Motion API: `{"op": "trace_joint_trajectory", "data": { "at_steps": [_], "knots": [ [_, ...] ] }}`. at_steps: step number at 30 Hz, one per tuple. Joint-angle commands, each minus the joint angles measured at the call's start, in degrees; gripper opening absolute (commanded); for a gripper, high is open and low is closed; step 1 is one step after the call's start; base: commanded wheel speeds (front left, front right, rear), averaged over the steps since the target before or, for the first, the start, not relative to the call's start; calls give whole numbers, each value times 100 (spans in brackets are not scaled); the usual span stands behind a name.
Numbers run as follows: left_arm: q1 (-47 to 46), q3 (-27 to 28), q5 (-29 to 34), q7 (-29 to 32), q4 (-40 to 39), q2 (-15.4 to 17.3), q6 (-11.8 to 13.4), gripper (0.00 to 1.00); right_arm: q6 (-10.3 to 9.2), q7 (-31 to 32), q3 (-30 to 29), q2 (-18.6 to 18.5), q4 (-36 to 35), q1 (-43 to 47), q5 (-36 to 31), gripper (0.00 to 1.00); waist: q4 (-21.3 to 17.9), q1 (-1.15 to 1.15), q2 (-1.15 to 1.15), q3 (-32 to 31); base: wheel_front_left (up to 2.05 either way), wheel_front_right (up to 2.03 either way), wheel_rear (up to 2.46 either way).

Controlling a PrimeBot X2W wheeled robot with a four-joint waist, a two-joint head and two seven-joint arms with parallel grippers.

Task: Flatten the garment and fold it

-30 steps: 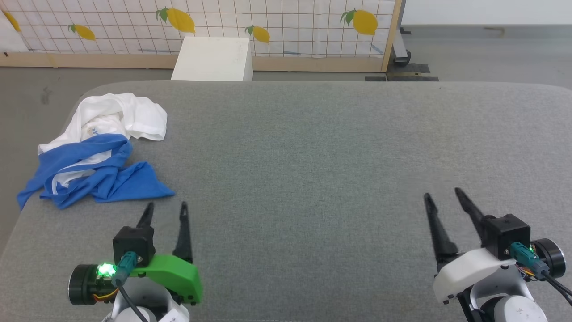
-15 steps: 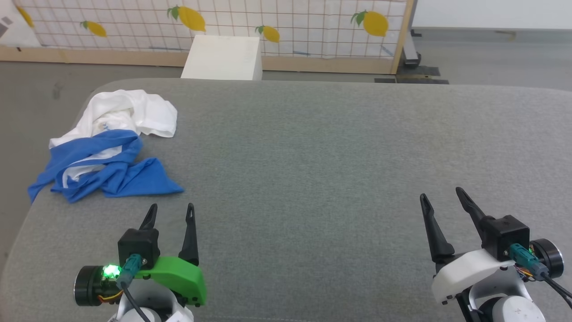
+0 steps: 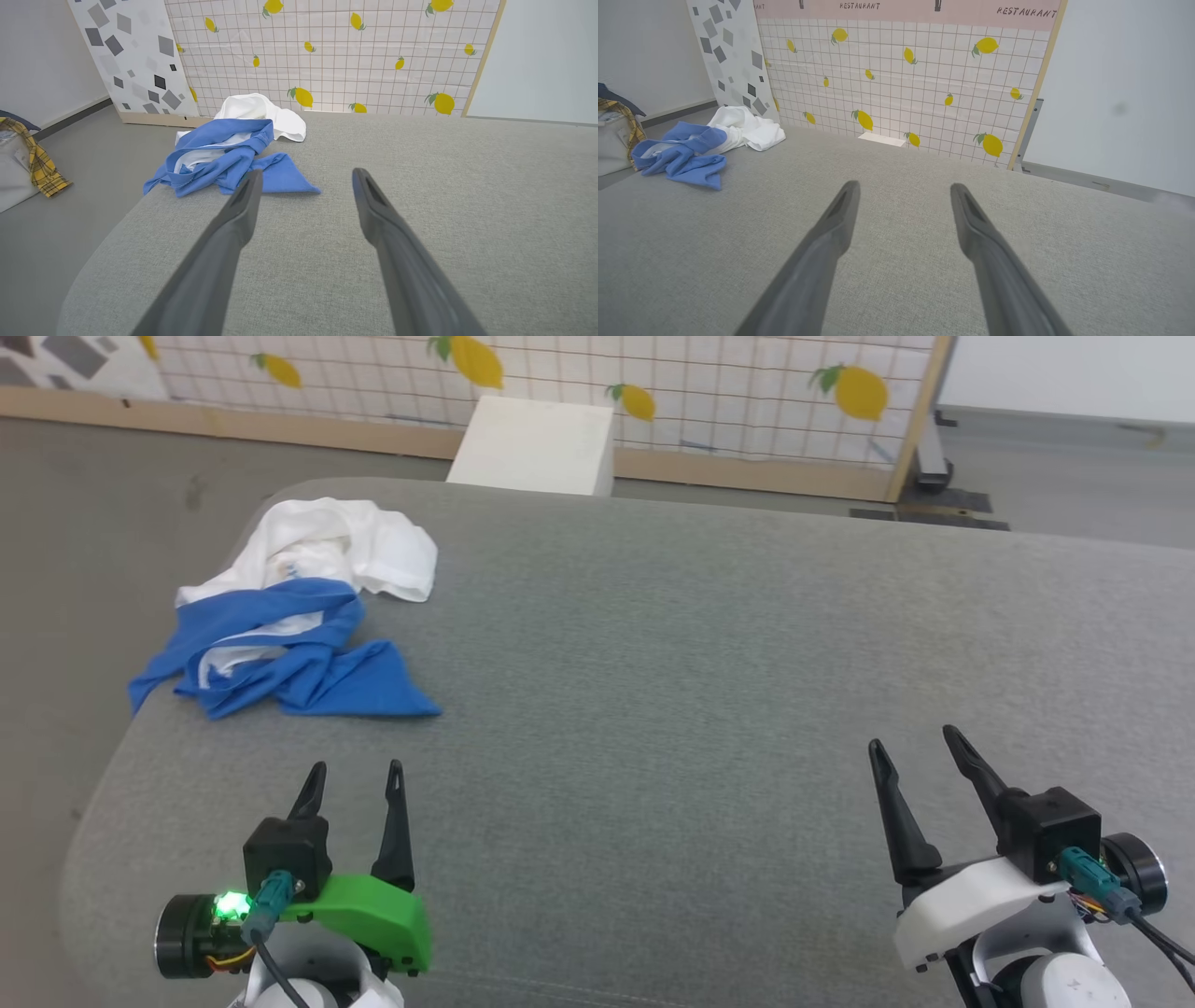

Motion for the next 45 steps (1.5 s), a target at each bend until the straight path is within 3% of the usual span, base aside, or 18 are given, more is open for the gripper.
{"op": "trace_joint_trajectory", "data": {
  "at_steps": [1,15,45],
  "knots": [
    [-61,-8,-64,-65,22,50,39,100,-3,-73,23,4,31,-68,50,100,137,0,0,-1,0,0,0],
    [-21,-68,-196,-175,6,134,197,100,-4,-191,104,6,105,-126,78,100,666,0,0,2,0,0,0],
    [25,-229,-546,-456,98,285,541,100,-7,-478,226,10,265,-254,202,100,1426,0,0,59,0,0,0]
  ]
}}
